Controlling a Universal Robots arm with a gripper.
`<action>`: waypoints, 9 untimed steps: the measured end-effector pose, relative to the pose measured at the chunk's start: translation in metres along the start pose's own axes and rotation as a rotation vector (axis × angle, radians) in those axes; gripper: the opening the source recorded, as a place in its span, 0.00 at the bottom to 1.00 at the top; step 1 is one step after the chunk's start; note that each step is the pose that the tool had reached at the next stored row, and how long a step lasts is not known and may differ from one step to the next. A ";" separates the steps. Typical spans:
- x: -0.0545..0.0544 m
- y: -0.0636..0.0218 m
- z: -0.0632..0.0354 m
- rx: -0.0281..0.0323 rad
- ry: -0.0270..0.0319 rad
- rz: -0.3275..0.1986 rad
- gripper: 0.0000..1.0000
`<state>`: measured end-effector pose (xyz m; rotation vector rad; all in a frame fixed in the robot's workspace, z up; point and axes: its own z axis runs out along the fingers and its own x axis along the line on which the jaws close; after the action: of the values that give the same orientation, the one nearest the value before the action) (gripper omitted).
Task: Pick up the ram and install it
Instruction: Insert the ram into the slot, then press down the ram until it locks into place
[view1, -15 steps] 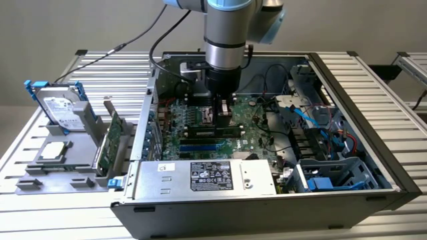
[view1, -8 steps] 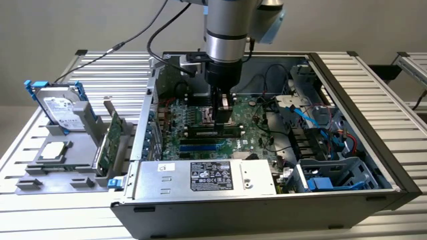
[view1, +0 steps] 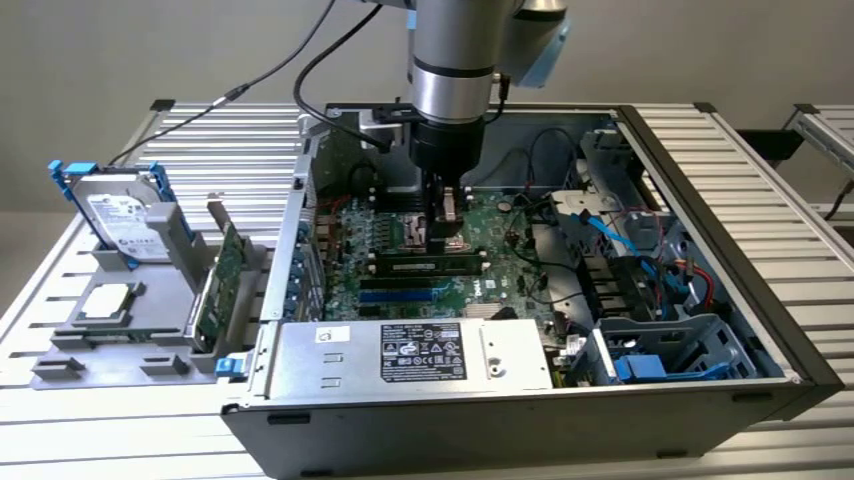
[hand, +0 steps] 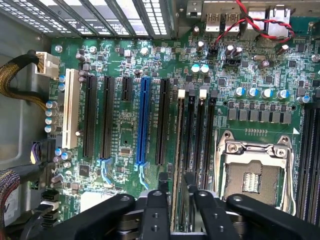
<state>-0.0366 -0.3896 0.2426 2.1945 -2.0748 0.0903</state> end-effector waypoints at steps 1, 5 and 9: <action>0.000 0.0000 0.0000 0.0000 0.0000 0.000 0.19; 0.000 0.0000 0.0000 0.0000 0.0000 0.000 0.11; 0.000 0.0000 0.0000 0.0000 0.0000 0.000 0.11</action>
<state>-0.0366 -0.3896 0.2426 2.1945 -2.0748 0.0903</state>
